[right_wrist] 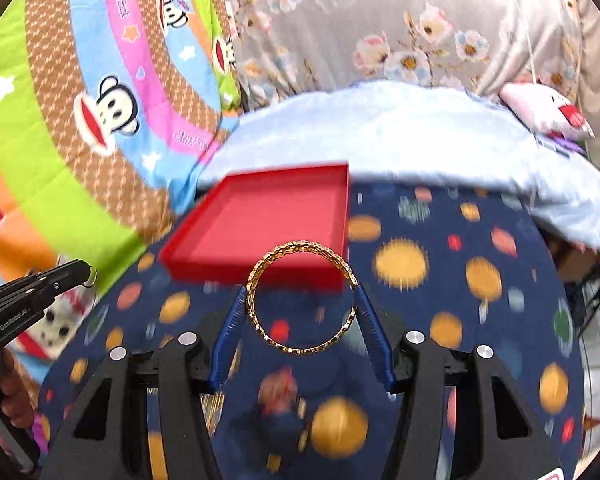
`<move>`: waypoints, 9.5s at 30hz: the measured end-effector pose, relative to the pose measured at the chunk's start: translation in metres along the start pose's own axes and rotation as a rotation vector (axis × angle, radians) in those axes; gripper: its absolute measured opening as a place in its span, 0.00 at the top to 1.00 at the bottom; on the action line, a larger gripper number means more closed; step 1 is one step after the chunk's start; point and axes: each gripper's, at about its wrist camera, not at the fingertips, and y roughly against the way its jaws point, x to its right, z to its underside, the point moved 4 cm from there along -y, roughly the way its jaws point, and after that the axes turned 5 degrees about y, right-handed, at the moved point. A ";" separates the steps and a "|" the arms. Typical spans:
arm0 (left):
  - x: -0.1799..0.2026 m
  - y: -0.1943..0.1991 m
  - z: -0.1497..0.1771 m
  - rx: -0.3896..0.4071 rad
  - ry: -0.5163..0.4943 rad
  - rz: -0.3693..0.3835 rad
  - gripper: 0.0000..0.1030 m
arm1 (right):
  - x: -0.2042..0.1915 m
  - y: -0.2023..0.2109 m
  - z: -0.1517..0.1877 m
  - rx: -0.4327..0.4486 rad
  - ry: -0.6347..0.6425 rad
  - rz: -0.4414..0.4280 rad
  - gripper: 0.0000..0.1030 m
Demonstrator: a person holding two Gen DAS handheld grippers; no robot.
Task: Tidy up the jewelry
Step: 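Carry bangle and ring into the red tray and open both tools, then grasp the pearl necklace with the left tool while the right tool returns to the pile, then grasp the black bead bracelet with the right tool while the left lifts the pearls, then carry pearls and bead bracelet into the red tray and open both tools, then grasp a gold ring beside the chain with the left tool while the right approaches the watch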
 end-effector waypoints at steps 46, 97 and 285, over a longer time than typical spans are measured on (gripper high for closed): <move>-0.021 -0.087 -0.017 -0.027 0.068 -0.096 0.11 | 0.003 -0.059 -0.005 -0.109 -0.075 -0.171 0.25; 0.021 -0.043 0.113 -0.212 0.106 0.003 0.45 | -0.009 0.006 0.133 -0.189 -0.112 -0.007 0.24; -0.038 -0.016 0.115 -0.163 0.149 -0.055 0.85 | -0.056 -0.022 0.115 -0.191 -0.054 -0.134 0.51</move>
